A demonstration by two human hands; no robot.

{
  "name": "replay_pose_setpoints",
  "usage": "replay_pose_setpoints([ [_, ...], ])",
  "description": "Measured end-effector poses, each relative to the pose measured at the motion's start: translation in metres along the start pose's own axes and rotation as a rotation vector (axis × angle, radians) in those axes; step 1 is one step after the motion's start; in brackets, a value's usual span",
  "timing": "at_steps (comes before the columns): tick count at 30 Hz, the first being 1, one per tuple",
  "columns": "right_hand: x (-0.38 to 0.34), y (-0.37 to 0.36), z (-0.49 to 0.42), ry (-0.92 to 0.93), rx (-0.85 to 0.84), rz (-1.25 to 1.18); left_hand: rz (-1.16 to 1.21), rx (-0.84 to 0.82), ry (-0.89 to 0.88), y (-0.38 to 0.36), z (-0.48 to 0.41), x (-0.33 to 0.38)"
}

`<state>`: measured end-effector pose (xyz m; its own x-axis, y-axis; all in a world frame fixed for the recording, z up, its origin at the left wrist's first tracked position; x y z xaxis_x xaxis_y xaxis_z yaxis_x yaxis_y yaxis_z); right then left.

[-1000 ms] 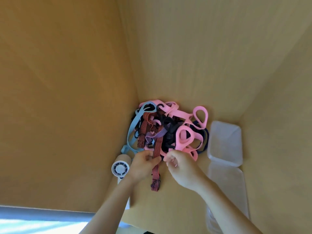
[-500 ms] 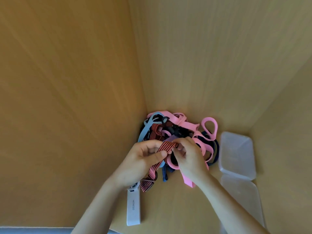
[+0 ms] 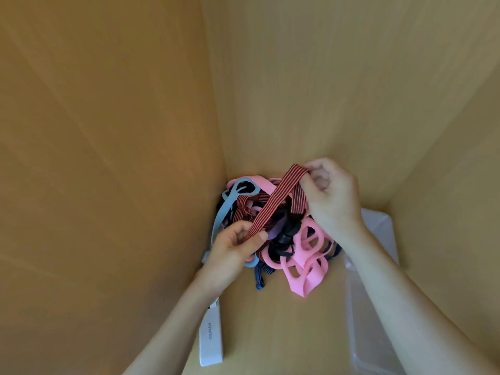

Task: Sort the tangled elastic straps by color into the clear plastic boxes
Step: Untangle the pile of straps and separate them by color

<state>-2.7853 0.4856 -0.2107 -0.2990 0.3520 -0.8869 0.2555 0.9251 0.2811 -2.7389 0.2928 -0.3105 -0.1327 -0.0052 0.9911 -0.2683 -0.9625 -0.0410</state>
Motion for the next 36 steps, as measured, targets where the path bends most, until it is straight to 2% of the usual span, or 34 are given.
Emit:
replay_pose_setpoints([
  [10,-0.072,0.028,-0.009,-0.011,0.114,0.018,-0.046,-0.107,-0.212,-0.040,-0.028,0.036],
  [14,-0.082,0.035,-0.013,-0.058,0.128,-0.068,-0.120,-0.133,-0.267,-0.056,-0.036,0.048],
  [21,-0.082,0.054,-0.022,-0.184,0.128,-0.192,-0.252,-0.151,-0.227,-0.069,-0.043,0.046],
  [25,-0.074,0.061,-0.028,-0.242,0.033,-0.091,-0.167,-0.280,-0.132,-0.075,-0.045,0.041],
  [27,-0.066,0.062,-0.023,-0.242,0.008,-0.070,-0.085,-0.279,-0.081,-0.072,-0.049,0.040],
  [29,-0.053,0.052,-0.014,-0.261,-0.091,-0.152,-0.018,-0.267,-0.046,-0.067,-0.053,0.041],
  [32,-0.024,0.022,0.011,-0.331,-0.357,-0.306,0.086,-0.286,-0.029,-0.067,-0.054,0.046],
  [35,0.005,-0.015,0.046,-0.338,-0.677,-0.126,0.150,-0.259,-0.060,-0.064,-0.056,0.057],
  [36,0.014,-0.024,0.055,-0.324,-0.731,-0.032,0.164,-0.275,-0.080,-0.065,-0.056,0.061],
])
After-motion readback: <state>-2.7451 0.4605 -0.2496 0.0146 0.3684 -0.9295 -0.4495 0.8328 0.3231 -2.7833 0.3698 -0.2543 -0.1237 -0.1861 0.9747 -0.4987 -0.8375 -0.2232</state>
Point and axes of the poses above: each hand's wrist, its own z-axis away from the middle knuckle, its own y-axis out of the back of the hand, x = y × z, the point moved 10 cm from there along -z, towards the middle knuckle, and after that the axes turned 4 degrees about -x, right-handed, at the moved point
